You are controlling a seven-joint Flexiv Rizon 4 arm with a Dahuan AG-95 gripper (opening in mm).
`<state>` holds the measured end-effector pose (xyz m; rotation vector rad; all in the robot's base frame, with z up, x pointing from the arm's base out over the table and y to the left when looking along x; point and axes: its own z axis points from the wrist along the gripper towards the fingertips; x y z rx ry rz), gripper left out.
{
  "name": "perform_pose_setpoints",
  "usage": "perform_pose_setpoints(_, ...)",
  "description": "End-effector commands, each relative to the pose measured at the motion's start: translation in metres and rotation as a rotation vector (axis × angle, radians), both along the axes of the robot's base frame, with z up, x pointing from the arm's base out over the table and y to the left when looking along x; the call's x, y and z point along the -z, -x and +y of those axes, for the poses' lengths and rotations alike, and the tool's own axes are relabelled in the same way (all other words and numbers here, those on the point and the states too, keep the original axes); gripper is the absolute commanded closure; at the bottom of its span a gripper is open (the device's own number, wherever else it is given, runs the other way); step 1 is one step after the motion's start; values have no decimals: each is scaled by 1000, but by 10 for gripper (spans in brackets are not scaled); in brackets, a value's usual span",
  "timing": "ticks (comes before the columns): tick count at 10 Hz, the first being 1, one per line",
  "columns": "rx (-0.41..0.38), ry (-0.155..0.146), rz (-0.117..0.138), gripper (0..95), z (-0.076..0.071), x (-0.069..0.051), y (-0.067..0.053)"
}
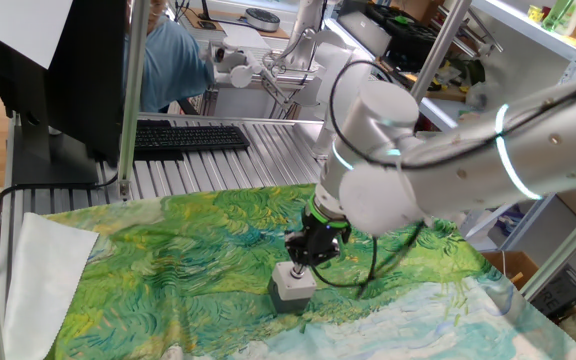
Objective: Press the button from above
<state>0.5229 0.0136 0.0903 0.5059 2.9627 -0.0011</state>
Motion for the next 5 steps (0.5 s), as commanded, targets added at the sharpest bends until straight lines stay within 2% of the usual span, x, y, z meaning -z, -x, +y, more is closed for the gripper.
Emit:
perform_pose_setpoints(1, 5, -19, 2, 950, 0, 14, 0)
perform_pose_setpoints(5, 8, -15, 25, 950, 0, 10, -4)
